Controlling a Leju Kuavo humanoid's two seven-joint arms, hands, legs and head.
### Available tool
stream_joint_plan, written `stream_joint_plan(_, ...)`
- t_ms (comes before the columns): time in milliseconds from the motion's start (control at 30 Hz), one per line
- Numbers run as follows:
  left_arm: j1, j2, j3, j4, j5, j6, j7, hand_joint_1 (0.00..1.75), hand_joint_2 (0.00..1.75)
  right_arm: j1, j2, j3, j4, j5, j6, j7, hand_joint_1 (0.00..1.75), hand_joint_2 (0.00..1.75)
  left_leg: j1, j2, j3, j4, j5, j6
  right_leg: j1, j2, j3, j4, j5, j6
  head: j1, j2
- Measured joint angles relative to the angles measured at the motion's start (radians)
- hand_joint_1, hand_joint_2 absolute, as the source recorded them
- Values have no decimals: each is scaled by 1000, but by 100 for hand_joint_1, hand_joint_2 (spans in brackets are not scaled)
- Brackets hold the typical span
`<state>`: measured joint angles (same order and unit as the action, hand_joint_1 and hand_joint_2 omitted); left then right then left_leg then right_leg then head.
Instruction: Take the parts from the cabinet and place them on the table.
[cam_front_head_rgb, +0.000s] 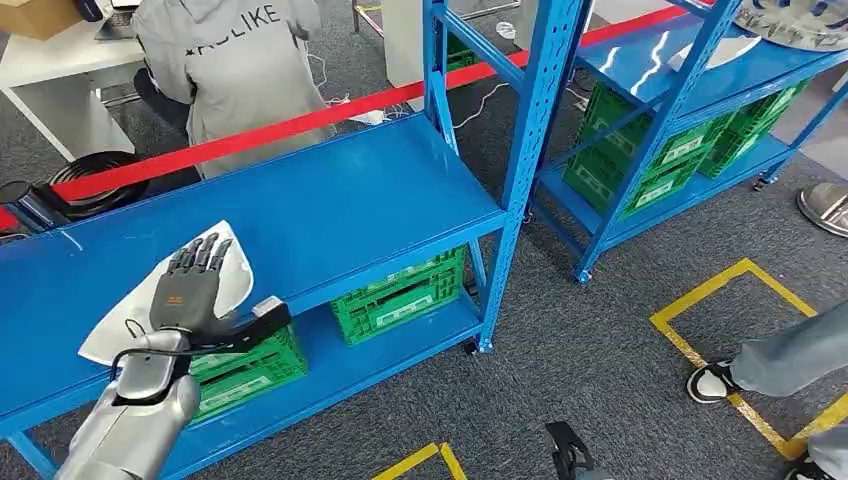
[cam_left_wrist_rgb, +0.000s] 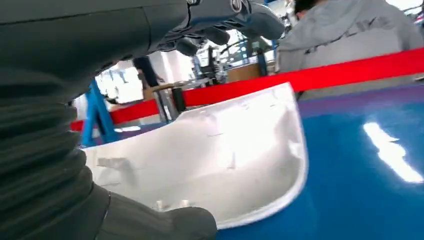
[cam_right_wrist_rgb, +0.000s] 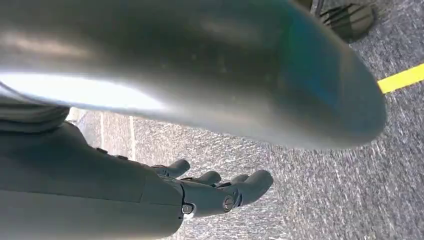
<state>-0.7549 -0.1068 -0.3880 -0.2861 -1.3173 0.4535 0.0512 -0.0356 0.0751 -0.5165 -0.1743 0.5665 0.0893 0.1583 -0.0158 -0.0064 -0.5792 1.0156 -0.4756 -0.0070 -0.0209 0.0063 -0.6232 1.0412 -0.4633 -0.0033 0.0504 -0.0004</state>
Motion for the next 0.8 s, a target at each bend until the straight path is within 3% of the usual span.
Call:
stream_joint_plan(200, -22, 42, -57, 23, -85, -123, 169, 0, 175, -1, -1, 0, 0, 26, 24, -19, 0, 0, 0, 0, 0, 0, 0, 0, 0, 0, 0, 0, 0, 0, 0, 0)
stream_joint_plan(267, -21, 67, -58, 33, -62, -181, 224, 0, 175, -1, -2, 0, 0, 28, 29, -11, 0, 0, 0, 0, 0, -1, 0, 0, 0, 0, 1, 0, 0, 0, 0, 0)
stream_joint_plan(333, -18, 102, -58, 36, -34, -197, 254, 0, 175, -1, -3, 0, 0, 32, 33, 3, 0, 0, 0, 0, 3, -1, -2, -1, 0, 1, 3, 0, -1, 0, 0, 0)
stream_joint_plan(400, -10, 131, -58, 43, -26, -197, 258, 154, 175, 1, -5, 0, 0, 37, 33, 5, 0, 0, 0, 1, 7, -2, -4, -1, 0, 2, 8, 0, -4, 1, 0, 0)
stream_joint_plan(433, -9, 143, -58, 46, -24, -206, 264, 159, 175, 1, -6, 0, 0, 38, 33, 3, 0, 0, 0, 1, 8, -2, -5, 0, 0, 1, 9, 0, -4, 1, 0, 0)
stream_joint_plan(633, 13, 183, -58, 56, -18, -244, 292, 147, 175, -4, -9, 0, 0, 41, 34, -17, 0, 0, 0, -1, 17, -2, -7, 1, 0, -2, 20, 0, -9, 2, 0, 0)
stream_joint_plan(667, 16, 187, -58, 56, -16, -244, 292, 134, 175, -4, -9, 0, 0, 41, 34, -16, 0, 0, 0, -1, 18, -2, -7, 1, 0, -2, 20, 0, -9, 2, 0, 0)
stream_joint_plan(700, 18, 193, -58, 56, -14, -244, 291, 77, 175, -4, -9, 0, 0, 42, 34, -13, 0, 0, 0, -1, 18, -2, -7, 1, 0, -1, 21, 0, -9, 2, 0, 0)
stream_joint_plan(733, 20, 198, -58, 57, -13, -244, 289, 0, 175, -4, -10, 0, 0, 43, 34, -11, 0, 0, 0, -1, 19, -2, -7, 1, 0, -2, 21, 0, -9, 2, 0, 0)
stream_joint_plan(800, 20, 205, -56, 57, -13, -244, 288, 0, 175, -4, -10, 0, 0, 43, 34, -8, 0, 0, 0, -1, 19, -2, -7, 1, 0, -2, 22, 0, -9, 2, 0, 0)
